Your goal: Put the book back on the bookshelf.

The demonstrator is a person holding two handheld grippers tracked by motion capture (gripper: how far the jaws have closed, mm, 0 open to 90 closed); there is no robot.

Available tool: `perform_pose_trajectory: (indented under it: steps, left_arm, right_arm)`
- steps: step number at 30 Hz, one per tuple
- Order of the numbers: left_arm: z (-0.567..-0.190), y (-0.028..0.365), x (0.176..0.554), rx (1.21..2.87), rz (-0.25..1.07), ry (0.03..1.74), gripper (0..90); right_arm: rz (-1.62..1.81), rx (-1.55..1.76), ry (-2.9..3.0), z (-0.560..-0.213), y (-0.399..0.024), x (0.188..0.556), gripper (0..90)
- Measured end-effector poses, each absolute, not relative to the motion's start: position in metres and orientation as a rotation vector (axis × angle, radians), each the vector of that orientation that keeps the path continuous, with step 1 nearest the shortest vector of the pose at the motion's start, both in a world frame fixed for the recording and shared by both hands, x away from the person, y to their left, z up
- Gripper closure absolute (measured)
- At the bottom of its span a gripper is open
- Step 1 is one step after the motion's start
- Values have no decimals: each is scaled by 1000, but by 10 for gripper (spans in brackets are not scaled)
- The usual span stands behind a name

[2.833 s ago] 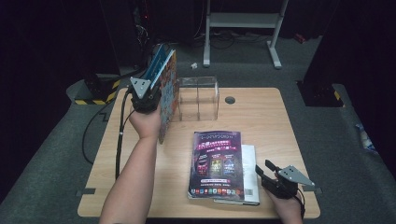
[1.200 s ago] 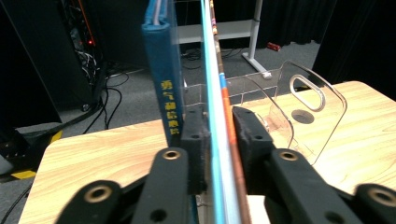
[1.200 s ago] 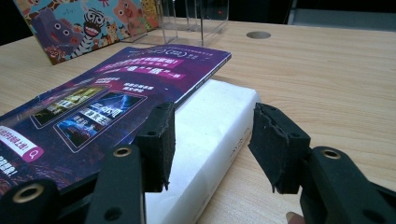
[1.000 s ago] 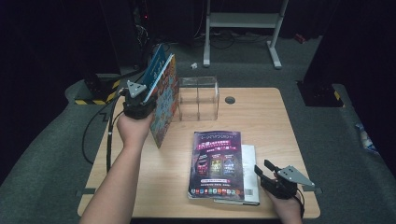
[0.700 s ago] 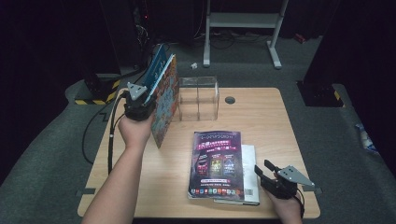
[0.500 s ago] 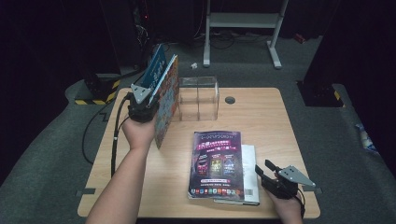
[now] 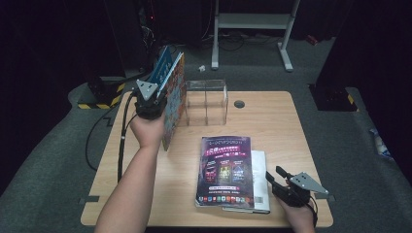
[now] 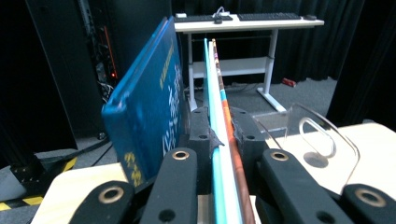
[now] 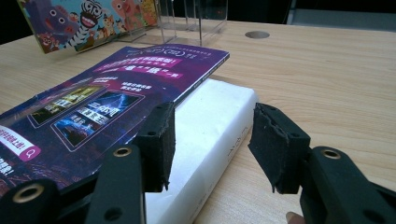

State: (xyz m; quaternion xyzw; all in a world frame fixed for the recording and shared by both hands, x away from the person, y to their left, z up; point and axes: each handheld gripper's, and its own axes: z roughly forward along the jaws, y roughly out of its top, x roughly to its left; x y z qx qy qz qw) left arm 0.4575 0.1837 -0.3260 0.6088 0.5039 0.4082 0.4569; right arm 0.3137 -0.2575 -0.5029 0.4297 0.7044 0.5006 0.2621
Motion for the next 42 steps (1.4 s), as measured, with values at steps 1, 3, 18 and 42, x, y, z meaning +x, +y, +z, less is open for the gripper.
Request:
perform_pose_trajectory:
  steps: [1,3,18,42]
  left_arm:
    - [-326,183,459,1498,1008,1242,813]
    - [-327,183,463,1479,1008,1246,814]
    - [-344,190,461,1437,995,1251,809]
    - [-352,197,451,1520,1018,1189,738]
  right_arm:
    - [1354,1162,1905,-503,-258,314,497]
    - [1356,1162,1904,-503,-258,314,498]
    - [1353,1164,1908,-503,-258,313,498]
    - [1347,1155,1921,-504,-254,312,498]
